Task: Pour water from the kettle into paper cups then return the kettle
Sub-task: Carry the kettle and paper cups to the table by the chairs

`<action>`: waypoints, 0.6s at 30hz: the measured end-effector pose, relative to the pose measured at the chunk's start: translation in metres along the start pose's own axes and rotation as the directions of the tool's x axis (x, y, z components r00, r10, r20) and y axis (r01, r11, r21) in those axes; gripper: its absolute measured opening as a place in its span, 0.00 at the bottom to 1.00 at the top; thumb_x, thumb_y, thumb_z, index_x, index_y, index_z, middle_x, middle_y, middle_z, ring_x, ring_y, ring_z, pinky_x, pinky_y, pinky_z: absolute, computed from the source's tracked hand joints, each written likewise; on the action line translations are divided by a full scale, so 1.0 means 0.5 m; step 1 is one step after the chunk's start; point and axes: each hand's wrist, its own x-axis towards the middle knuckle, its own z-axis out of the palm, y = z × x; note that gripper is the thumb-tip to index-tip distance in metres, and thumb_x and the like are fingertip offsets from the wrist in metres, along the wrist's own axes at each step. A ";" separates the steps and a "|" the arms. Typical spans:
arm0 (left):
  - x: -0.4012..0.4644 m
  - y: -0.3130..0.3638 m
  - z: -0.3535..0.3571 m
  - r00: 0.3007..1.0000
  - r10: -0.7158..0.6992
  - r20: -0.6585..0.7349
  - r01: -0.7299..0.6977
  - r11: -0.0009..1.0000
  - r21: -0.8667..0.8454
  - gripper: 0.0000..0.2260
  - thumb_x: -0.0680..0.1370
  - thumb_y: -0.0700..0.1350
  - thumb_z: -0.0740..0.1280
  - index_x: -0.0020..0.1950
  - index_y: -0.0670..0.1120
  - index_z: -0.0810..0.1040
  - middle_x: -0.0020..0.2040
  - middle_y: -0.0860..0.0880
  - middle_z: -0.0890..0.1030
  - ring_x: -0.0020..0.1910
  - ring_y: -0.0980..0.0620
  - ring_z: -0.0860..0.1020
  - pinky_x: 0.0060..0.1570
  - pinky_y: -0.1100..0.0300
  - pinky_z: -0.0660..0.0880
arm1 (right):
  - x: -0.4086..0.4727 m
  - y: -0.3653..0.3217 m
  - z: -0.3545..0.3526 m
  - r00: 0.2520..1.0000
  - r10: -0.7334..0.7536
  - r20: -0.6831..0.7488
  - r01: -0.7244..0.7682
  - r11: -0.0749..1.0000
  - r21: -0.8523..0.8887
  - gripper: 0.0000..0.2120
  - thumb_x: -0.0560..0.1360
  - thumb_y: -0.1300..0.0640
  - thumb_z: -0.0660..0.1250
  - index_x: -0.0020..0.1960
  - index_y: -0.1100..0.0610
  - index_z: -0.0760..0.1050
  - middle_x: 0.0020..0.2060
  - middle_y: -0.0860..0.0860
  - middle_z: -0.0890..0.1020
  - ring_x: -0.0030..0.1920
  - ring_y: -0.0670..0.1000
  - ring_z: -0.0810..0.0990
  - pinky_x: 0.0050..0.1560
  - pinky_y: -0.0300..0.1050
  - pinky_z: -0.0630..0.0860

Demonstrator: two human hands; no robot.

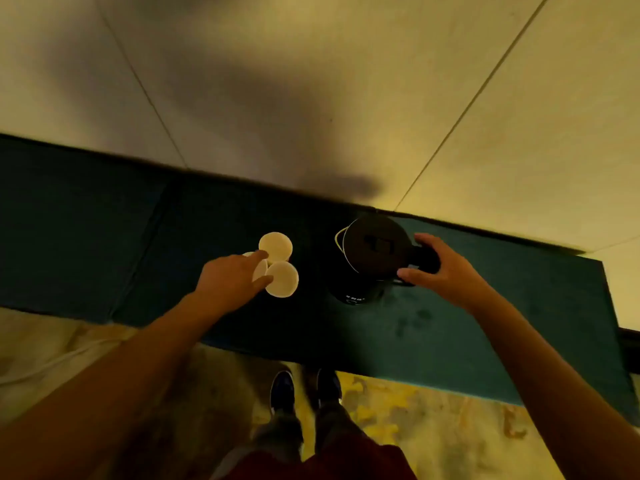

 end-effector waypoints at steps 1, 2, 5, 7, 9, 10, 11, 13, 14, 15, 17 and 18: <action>-0.001 0.000 -0.003 1.000 -0.007 -0.007 0.007 1.000 0.031 0.27 0.77 0.67 0.59 0.74 0.58 0.64 0.51 0.50 0.82 0.36 0.58 0.71 0.26 0.65 0.60 | 0.000 -0.001 0.005 1.000 -0.010 0.001 0.010 1.000 0.011 0.50 0.60 0.30 0.75 0.77 0.49 0.67 0.62 0.42 0.78 0.54 0.29 0.79 0.49 0.24 0.74; 0.011 0.001 0.006 1.000 -0.013 0.008 0.013 0.999 0.050 0.27 0.77 0.67 0.60 0.74 0.58 0.64 0.52 0.50 0.82 0.37 0.57 0.72 0.27 0.65 0.61 | 0.013 0.005 0.007 1.000 0.000 0.028 -0.001 1.000 0.027 0.48 0.61 0.32 0.77 0.75 0.49 0.69 0.58 0.38 0.78 0.50 0.24 0.78 0.44 0.20 0.72; 0.026 0.007 0.020 0.999 -0.032 0.028 0.030 0.996 0.084 0.25 0.78 0.66 0.60 0.73 0.57 0.67 0.52 0.50 0.82 0.38 0.58 0.73 0.28 0.64 0.63 | 0.030 0.037 0.011 0.997 0.026 0.077 -0.027 1.000 0.005 0.36 0.65 0.41 0.82 0.68 0.45 0.71 0.54 0.34 0.78 0.51 0.29 0.79 0.42 0.22 0.73; 0.038 0.013 0.024 0.999 -0.038 0.027 0.035 0.993 0.113 0.22 0.79 0.64 0.60 0.70 0.58 0.70 0.47 0.52 0.82 0.33 0.60 0.70 0.27 0.65 0.61 | 0.044 0.053 0.002 0.994 0.030 0.110 -0.031 1.000 0.007 0.30 0.69 0.48 0.82 0.65 0.42 0.72 0.54 0.39 0.81 0.55 0.38 0.81 0.48 0.29 0.74; 0.041 0.012 0.026 0.998 -0.052 0.033 0.047 0.990 0.133 0.20 0.79 0.63 0.60 0.68 0.58 0.73 0.40 0.55 0.77 0.28 0.62 0.67 0.26 0.66 0.60 | 0.048 0.057 -0.002 0.991 0.032 0.129 -0.035 0.999 0.018 0.28 0.70 0.51 0.82 0.64 0.42 0.72 0.54 0.44 0.82 0.54 0.43 0.81 0.51 0.39 0.76; 0.052 0.017 0.032 0.997 -0.057 0.048 0.051 0.990 0.134 0.19 0.80 0.62 0.60 0.68 0.57 0.73 0.40 0.55 0.76 0.28 0.61 0.68 0.25 0.66 0.59 | 0.059 0.065 -0.007 0.990 0.039 0.136 -0.043 0.999 0.028 0.27 0.69 0.51 0.81 0.63 0.43 0.73 0.53 0.45 0.82 0.53 0.43 0.81 0.51 0.41 0.77; 0.054 0.017 0.036 0.996 -0.066 0.052 0.058 0.989 0.136 0.19 0.80 0.62 0.59 0.68 0.57 0.73 0.40 0.55 0.77 0.28 0.61 0.68 0.25 0.66 0.59 | 0.063 0.066 -0.007 0.991 0.042 0.126 -0.046 0.998 0.035 0.25 0.69 0.51 0.81 0.61 0.45 0.75 0.52 0.46 0.82 0.51 0.44 0.82 0.50 0.42 0.77; 0.063 0.015 0.045 0.998 -0.063 0.032 0.058 0.989 0.137 0.19 0.80 0.62 0.60 0.68 0.57 0.73 0.45 0.52 0.82 0.30 0.60 0.69 0.25 0.66 0.59 | 0.074 0.073 -0.007 0.990 0.060 0.130 -0.066 0.997 0.044 0.20 0.70 0.54 0.81 0.58 0.49 0.78 0.47 0.48 0.83 0.46 0.47 0.82 0.46 0.43 0.77; 0.063 0.015 0.048 0.997 -0.066 0.026 0.062 0.989 0.134 0.19 0.80 0.61 0.60 0.69 0.57 0.73 0.47 0.51 0.82 0.30 0.59 0.69 0.25 0.66 0.59 | 0.076 0.073 -0.006 0.990 0.070 0.124 -0.076 0.996 0.044 0.18 0.70 0.56 0.81 0.57 0.52 0.79 0.45 0.50 0.83 0.44 0.48 0.82 0.44 0.43 0.76; 0.061 0.015 0.050 0.997 -0.072 0.024 0.069 0.989 0.129 0.19 0.80 0.61 0.61 0.69 0.56 0.73 0.48 0.50 0.82 0.31 0.59 0.70 0.25 0.66 0.59 | 0.076 0.073 -0.002 0.989 0.075 0.124 -0.082 0.996 0.046 0.17 0.71 0.57 0.80 0.57 0.53 0.79 0.44 0.51 0.83 0.43 0.49 0.81 0.43 0.44 0.76; 0.064 0.022 0.058 0.996 -0.082 0.031 0.079 0.991 0.111 0.19 0.80 0.59 0.62 0.69 0.55 0.73 0.49 0.50 0.82 0.33 0.58 0.72 0.26 0.66 0.60 | 0.079 0.083 0.002 0.989 0.080 0.127 -0.087 0.995 0.057 0.16 0.71 0.58 0.80 0.56 0.55 0.79 0.43 0.52 0.83 0.42 0.50 0.81 0.44 0.46 0.76; 0.063 0.023 0.060 0.996 -0.082 0.030 0.078 0.991 0.108 0.19 0.80 0.59 0.62 0.69 0.55 0.73 0.50 0.49 0.82 0.34 0.57 0.73 0.26 0.66 0.61 | 0.076 0.082 0.006 0.989 0.078 0.128 -0.087 0.994 0.066 0.16 0.70 0.59 0.80 0.55 0.55 0.80 0.42 0.52 0.83 0.41 0.49 0.81 0.44 0.46 0.76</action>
